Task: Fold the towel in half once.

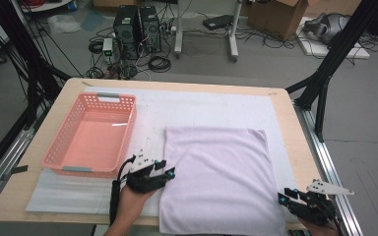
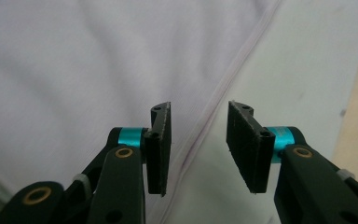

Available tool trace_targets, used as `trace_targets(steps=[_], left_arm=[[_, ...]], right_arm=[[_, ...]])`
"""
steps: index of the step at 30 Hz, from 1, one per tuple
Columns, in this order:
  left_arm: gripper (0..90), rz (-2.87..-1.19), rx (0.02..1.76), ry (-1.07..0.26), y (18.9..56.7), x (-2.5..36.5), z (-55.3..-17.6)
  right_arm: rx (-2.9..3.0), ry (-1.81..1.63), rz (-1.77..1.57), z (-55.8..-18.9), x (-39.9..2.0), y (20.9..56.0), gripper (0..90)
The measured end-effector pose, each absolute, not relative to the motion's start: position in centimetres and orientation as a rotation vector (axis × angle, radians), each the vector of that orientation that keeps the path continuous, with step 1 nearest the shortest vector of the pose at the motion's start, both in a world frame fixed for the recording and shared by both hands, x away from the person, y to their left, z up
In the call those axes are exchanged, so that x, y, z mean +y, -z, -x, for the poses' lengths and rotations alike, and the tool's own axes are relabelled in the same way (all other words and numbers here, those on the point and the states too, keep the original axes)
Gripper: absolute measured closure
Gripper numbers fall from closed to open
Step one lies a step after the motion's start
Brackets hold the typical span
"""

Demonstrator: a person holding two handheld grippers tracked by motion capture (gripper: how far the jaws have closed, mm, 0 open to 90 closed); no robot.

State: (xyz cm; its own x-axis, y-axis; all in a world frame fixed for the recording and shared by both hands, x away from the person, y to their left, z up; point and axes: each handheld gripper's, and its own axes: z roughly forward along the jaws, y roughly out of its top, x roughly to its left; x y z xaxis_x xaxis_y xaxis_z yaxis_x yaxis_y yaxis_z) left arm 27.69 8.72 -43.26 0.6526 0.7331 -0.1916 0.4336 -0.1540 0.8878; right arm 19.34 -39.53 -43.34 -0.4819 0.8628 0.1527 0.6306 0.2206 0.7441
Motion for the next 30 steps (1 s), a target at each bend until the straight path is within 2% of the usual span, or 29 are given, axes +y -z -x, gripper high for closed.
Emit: trace_targets(steps=[5, 9, 11, 15, 19, 21, 23, 24, 30], left_arm=[[57.5, -1.771, 0.908, -0.4, 42.9, 7.5, -31.6], [57.4, -1.792, 0.952, -0.424, 43.2, 6.9, -34.2], [57.7, -1.8, 0.96, -0.426, 43.3, 7.0, -35.3], [62.6, -1.809, 0.988, -0.41, 43.5, 7.0, -37.0], [70.3, -1.829, 0.998, -0.432, 44.4, 6.5, -38.5], [71.2, -1.862, 1.052, -0.413, 45.0, 6.4, -39.2], [75.8, -1.899, 1.103, -0.399, 45.0, 6.2, -40.1], [76.2, -1.938, 1.112, -0.457, 45.0, 5.9, -40.4], [84.5, -1.917, 1.187, -0.517, 45.1, 5.8, -41.3]], right_arm=[[2.149, -1.146, -1.351, -22.7, -39.5, 43.1, 57.4], [2.12, -1.166, -1.341, -25.9, -39.3, 43.1, 56.7], [2.136, -1.167, -1.323, -27.3, -38.9, 42.9, 58.9], [2.182, -1.199, -1.269, -29.8, -38.0, 42.6, 70.0], [2.211, -1.191, -1.227, -31.9, -36.9, 42.7, 73.7], [2.226, -1.174, -1.217, -32.8, -36.5, 42.9, 74.8], [2.226, -1.163, -1.209, -33.5, -36.2, 42.9, 75.6], [2.231, -1.157, -1.208, -33.9, -36.1, 43.0, 76.3], [2.202, -1.116, -1.222, -37.6, -34.9, 43.1, 80.4]])
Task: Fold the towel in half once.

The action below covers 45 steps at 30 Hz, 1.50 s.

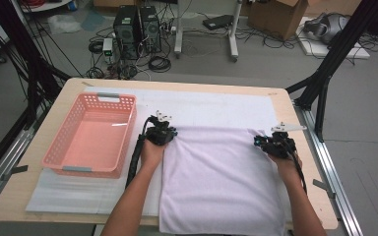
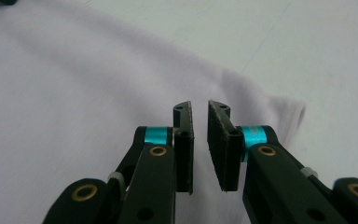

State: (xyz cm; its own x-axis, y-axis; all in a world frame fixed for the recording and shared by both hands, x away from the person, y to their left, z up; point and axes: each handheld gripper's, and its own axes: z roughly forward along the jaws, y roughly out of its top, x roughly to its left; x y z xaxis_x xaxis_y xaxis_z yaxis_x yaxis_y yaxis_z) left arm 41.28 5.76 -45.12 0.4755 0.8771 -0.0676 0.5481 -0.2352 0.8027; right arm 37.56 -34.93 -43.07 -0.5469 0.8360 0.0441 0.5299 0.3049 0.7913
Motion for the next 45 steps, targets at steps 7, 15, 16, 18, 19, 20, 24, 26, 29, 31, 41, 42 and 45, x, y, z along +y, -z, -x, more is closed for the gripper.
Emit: trace_targets(steps=[7, 15, 16, 18, 19, 20, 24, 26, 29, 31, 41, 42, 45], left_arm=[[87.6, -1.892, 1.223, -0.502, 45.1, 6.2, -41.3], [87.5, -1.882, 1.223, -0.486, 45.2, 6.4, -41.4], [87.5, -1.879, 1.225, -0.479, 45.2, 6.5, -41.4], [85.3, -1.874, 1.218, -0.468, 45.1, 6.8, -41.4], [80.5, -1.872, 1.212, -0.466, 45.0, 7.0, -41.4], [75.0, -1.861, 1.199, -0.442, 44.9, 7.3, -41.3], [62.9, -1.786, 1.118, -0.409, 44.3, 8.4, -40.4], [52.4, -1.736, 1.096, -0.35, 43.7, 8.9, -40.1], [38.6, -1.694, 1.044, -0.327, 42.5, 8.9, -39.1], [32.0, -1.667, 1.006, -0.374, 42.0, 8.8, -38.2], [16.7, -1.673, 0.931, -0.377, 42.2, 9.4, -35.8], [16.8, -1.681, 0.923, -0.381, 42.3, 9.5, -35.6], [17.3, -1.692, 0.914, -0.374, 42.5, 9.5, -35.2]], right_arm=[[2.253, -0.947, -1.2, -41.1, -32.7, 44.4, 79.4], [2.051, -0.85, -1.346, -41.7, -35.3, 44.6, 79.0], [2.046, -0.843, -1.355, -41.7, -35.5, 44.5, 79.2], [2.023, -0.827, -1.357, -41.4, -35.9, 44.0, 74.4], [2.011, -0.89, -1.374, -41.0, -36.4, 43.5, 72.0], [2.003, -0.933, -1.369, -40.8, -36.7, 43.2, 69.9], [2.017, -1.084, -1.331, -39.0, -37.6, 41.6, 63.4], [2.04, -1.115, -1.309, -38.2, -37.7, 41.2, 57.4], [2.081, -1.205, -1.282, -36.8, -37.8, 40.4, 50.4], [2.092, -1.209, -1.252, -35.6, -37.8, 40.1, 43.9], [2.079, -1.305, -1.206, -31.8, -39.6, 40.3, 17.4], [2.082, -1.307, -1.203, -31.8, -39.7, 40.4, 17.3], [2.079, -1.316, -1.208, -31.5, -39.8, 40.4, 17.3]])
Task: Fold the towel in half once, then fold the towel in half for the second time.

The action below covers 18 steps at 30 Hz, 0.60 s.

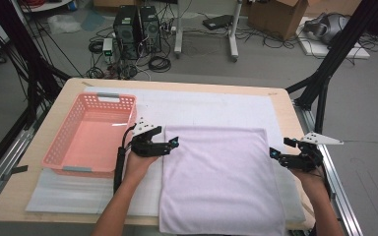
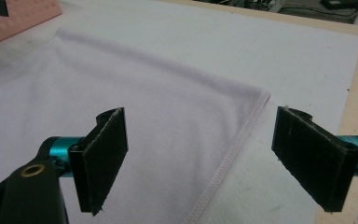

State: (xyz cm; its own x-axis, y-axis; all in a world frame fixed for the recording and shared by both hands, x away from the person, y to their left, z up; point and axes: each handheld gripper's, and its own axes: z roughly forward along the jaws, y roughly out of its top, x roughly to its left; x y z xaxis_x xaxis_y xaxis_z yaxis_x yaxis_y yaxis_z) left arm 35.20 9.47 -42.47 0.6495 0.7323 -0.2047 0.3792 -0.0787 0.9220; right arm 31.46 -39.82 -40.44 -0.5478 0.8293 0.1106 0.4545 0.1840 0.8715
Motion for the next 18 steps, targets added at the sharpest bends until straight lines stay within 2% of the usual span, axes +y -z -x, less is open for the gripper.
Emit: trace_targets(steps=[11, 15, 18], left_arm=[[18.7, -1.689, 0.911, -0.379, 42.1, 9.4, -35.2], [23.8, -1.694, 0.917, -0.388, 41.9, 9.4, -35.5], [24.1, -1.713, 0.943, -0.384, 42.1, 9.1, -36.1]], right_arm=[[2.098, -1.293, -1.215, -31.9, -39.2, 40.4, 17.3], [2.098, -1.282, -1.226, -32.3, -39.2, 40.6, 17.3], [2.107, -1.269, -1.244, -32.8, -39.2, 40.8, 17.3]])
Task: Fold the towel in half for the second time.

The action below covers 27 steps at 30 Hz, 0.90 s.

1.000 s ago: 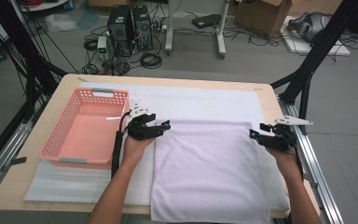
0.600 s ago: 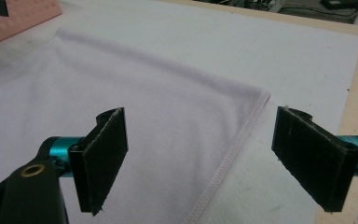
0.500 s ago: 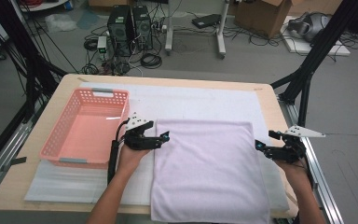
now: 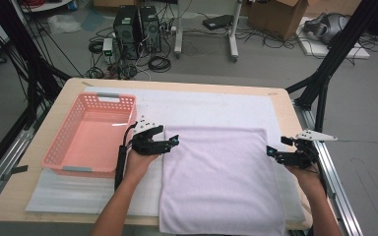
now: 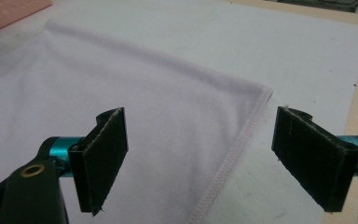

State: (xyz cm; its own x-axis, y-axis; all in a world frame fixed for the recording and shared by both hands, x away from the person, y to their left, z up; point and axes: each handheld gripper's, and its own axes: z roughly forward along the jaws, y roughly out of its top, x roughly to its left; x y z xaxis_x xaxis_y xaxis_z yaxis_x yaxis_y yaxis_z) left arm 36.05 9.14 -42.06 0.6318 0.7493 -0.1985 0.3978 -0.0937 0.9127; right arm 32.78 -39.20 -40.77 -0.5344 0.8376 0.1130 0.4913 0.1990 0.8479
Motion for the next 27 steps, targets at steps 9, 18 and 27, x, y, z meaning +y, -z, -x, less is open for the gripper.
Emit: trace_targets(steps=[9, 18, 27], left_arm=[[27.9, -1.747, 1.093, -0.394, 43.6, 8.9, -38.3], [38.9, -1.798, 1.274, -0.381, 45.2, 8.9, -40.1], [49.1, -1.869, 1.261, -0.459, 45.1, 7.6, -41.1]], right_arm=[[2.081, -1.232, -1.371, -34.8, -39.5, 41.6, 17.4], [2.044, -1.117, -1.479, -37.4, -39.5, 42.4, 32.3], [2.058, -1.031, -1.532, -39.9, -37.7, 43.8, 50.4]])
